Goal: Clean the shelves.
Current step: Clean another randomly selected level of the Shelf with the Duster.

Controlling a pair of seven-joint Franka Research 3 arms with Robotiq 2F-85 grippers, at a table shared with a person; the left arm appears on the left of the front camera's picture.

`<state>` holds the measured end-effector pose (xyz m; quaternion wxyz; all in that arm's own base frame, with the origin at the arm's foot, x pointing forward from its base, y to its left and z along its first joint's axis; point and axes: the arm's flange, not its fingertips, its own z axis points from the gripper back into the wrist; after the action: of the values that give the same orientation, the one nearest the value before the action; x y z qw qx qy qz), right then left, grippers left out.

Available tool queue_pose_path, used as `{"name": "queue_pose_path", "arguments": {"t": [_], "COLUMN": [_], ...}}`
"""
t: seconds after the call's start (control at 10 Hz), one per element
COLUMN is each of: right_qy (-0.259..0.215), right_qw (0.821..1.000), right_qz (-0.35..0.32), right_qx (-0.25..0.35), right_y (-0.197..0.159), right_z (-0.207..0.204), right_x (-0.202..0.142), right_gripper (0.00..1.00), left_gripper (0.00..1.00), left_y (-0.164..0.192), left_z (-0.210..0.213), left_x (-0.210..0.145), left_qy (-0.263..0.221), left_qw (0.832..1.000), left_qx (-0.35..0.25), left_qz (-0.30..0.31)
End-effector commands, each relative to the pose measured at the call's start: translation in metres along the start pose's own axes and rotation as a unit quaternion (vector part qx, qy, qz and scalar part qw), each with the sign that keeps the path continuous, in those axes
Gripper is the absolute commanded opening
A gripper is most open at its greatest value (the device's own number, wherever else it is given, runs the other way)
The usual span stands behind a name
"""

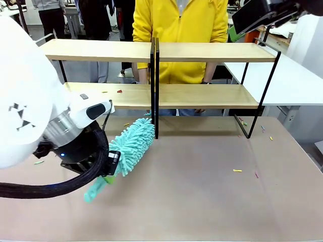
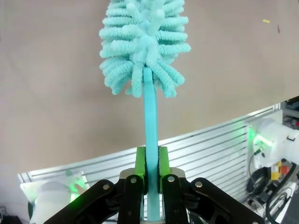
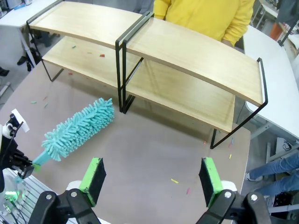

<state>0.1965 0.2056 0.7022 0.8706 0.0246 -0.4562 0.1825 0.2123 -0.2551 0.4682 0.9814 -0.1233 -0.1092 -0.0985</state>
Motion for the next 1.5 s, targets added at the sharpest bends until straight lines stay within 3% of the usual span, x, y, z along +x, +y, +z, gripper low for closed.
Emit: {"name": "queue_pose_path", "arguments": {"t": [0.0,0.5,0.8,1.1,1.4], "right_qy": [0.001,0.001,0.001,0.001,0.001], "right_qw": [1.000,1.000,1.000,1.000,1.000], "right_qz": [-0.002,-0.002,-0.002,-0.002,-0.002], "right_qx": [0.003,0.003,0.003,0.003,0.003], "right_y": [-0.002,-0.002,-0.002,-0.002,-0.002], "right_z": [0.000,0.000,0.000,0.000,0.000], "right_x": [0.000,0.000,0.000,0.000,0.000], "right_gripper": [1.00,1.00,1.00,1.00,1.00], "left_gripper": [0.12,0.12,0.12,0.12,0.12], "left_y": [0.007,0.028,0.031,0.038,0.043], "left_z": [-0.017,-0.050,-0.080,-0.096,-0.116], "left_x": [0.018,0.049,0.068,0.086,0.102], "left_qy": [-0.016,-0.020,-0.037,-0.090,-0.119], "left_qw": [1.000,0.997,0.997,0.994,0.990], "left_qx": [-0.012,0.033,0.018,-0.004,0.010], "left_qz": [0.001,0.066,0.060,0.055,0.076]}}
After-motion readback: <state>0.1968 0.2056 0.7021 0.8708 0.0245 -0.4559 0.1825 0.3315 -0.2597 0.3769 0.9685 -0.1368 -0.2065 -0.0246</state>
